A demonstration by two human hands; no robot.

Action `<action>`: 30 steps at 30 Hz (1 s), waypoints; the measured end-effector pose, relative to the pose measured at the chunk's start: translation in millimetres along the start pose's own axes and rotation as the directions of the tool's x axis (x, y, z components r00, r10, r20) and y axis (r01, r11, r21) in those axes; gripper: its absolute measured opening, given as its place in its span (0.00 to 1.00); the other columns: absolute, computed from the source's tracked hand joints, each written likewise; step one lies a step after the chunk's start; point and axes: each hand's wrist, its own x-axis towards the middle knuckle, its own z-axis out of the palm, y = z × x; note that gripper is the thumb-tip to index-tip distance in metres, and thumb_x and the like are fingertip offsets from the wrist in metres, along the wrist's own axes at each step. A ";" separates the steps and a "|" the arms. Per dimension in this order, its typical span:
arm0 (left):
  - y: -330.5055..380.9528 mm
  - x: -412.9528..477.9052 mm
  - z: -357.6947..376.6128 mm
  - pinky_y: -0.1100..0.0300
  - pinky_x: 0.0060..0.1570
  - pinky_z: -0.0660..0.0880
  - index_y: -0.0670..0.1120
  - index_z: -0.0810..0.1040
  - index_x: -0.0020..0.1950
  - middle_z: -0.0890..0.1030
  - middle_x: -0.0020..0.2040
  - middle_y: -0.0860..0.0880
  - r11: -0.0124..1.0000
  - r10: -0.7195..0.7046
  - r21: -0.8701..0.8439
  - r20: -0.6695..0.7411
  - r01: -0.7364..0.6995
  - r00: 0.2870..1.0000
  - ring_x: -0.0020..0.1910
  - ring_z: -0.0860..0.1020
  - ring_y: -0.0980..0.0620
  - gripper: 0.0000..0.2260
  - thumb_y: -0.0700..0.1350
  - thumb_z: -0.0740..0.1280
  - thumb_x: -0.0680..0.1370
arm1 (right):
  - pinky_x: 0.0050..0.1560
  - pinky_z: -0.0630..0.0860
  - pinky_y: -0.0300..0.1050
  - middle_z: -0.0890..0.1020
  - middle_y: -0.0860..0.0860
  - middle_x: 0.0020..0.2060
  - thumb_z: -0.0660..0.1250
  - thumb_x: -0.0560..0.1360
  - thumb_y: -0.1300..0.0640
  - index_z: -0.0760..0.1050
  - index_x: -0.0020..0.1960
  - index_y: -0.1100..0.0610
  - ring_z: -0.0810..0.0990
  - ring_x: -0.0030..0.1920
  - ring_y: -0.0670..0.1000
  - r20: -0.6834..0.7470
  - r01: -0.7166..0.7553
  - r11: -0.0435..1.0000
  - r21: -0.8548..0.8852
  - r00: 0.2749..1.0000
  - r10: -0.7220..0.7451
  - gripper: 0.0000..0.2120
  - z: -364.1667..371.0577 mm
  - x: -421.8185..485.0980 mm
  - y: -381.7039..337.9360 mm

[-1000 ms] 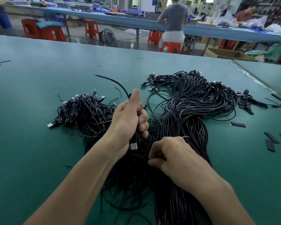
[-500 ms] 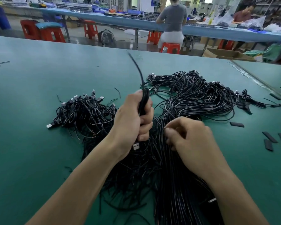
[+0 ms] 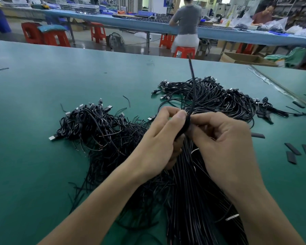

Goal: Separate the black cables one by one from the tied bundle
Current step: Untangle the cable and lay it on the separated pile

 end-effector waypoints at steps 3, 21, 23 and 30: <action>-0.1 0.6 -2.4 0.70 0.23 0.55 0.52 0.72 0.60 0.58 0.24 0.55 1.000 0.005 -0.004 -0.016 -0.005 1.000 0.20 0.54 0.56 0.15 0.56 0.55 0.78 | 0.36 0.70 0.30 0.81 0.42 0.31 0.75 0.72 0.61 0.84 0.41 0.45 0.78 0.32 0.42 0.045 0.027 0.990 -0.140 0.999 -0.021 0.10 -2.1 -0.6 -3.7; -0.6 -1.1 0.4 0.70 0.23 0.56 0.53 0.82 0.62 0.58 0.23 0.56 0.996 -0.017 -0.089 0.037 0.020 0.999 0.20 0.54 0.58 0.18 0.55 0.55 0.84 | 0.43 0.77 0.42 0.84 0.42 0.38 0.71 0.72 0.59 0.85 0.41 0.47 0.82 0.41 0.44 0.187 0.109 0.983 -0.148 0.979 -0.081 0.08 -12.3 2.1 -8.1; -0.8 0.5 -2.5 0.70 0.24 0.55 0.51 0.82 0.61 0.57 0.23 0.55 0.992 -0.023 -0.128 -0.022 0.019 0.999 0.20 0.53 0.57 0.19 0.55 0.54 0.85 | 0.44 0.78 0.46 0.85 0.42 0.37 0.72 0.74 0.56 0.85 0.45 0.44 0.83 0.40 0.45 0.206 0.080 0.987 -0.136 0.977 -0.050 0.07 -11.0 0.7 -7.7; -3.3 3.9 -3.9 0.69 0.23 0.57 0.47 0.85 0.50 0.60 0.24 0.54 0.996 -0.058 -0.077 -0.196 0.044 0.979 0.20 0.56 0.57 0.23 0.58 0.54 0.85 | 0.44 0.70 0.26 0.81 0.40 0.39 0.75 0.72 0.61 0.83 0.42 0.49 0.79 0.43 0.39 0.140 0.167 0.944 -0.285 0.981 -0.131 0.07 -0.4 -3.4 -6.3</action>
